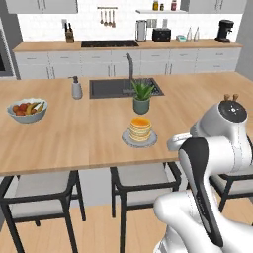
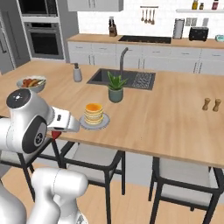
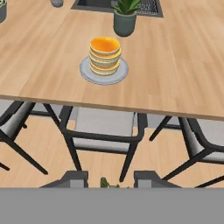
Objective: Take the strawberry from the fridge and place it on top of the pancake, located on the dining counter.
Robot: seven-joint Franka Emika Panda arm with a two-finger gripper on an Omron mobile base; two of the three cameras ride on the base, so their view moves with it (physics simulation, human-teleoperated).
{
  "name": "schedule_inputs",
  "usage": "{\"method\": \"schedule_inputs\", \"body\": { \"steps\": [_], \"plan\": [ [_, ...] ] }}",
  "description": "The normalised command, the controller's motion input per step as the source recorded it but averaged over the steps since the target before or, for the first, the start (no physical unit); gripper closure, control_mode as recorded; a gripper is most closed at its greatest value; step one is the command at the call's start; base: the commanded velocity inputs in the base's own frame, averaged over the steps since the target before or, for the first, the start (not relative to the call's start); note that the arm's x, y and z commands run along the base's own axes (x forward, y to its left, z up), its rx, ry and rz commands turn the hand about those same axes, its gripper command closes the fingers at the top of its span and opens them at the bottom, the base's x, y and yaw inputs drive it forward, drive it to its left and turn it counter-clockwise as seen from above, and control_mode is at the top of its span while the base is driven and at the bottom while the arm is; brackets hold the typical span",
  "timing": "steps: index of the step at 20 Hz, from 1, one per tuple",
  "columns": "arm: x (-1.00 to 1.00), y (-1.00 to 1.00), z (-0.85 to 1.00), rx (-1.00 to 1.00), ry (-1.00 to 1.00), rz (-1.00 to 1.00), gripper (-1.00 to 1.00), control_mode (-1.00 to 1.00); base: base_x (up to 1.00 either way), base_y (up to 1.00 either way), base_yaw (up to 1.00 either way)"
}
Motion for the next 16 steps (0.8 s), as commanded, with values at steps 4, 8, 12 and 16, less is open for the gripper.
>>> {"method": "schedule_inputs", "body": {
  "steps": [4,8,12,16],
  "plan": [
    [0.00,0.00,0.00,0.00,0.00,0.00,1.00,1.00,0.15,0.26,-0.06],
    [0.00,0.00,0.00,0.00,0.00,0.00,1.00,1.00,0.08,0.27,-0.08],
    [0.00,0.00,0.00,0.00,0.00,0.00,1.00,1.00,0.03,0.34,-0.10],
    [0.00,0.00,0.00,0.00,0.00,0.00,1.00,1.00,0.00,0.37,-0.08]
  ]
}}
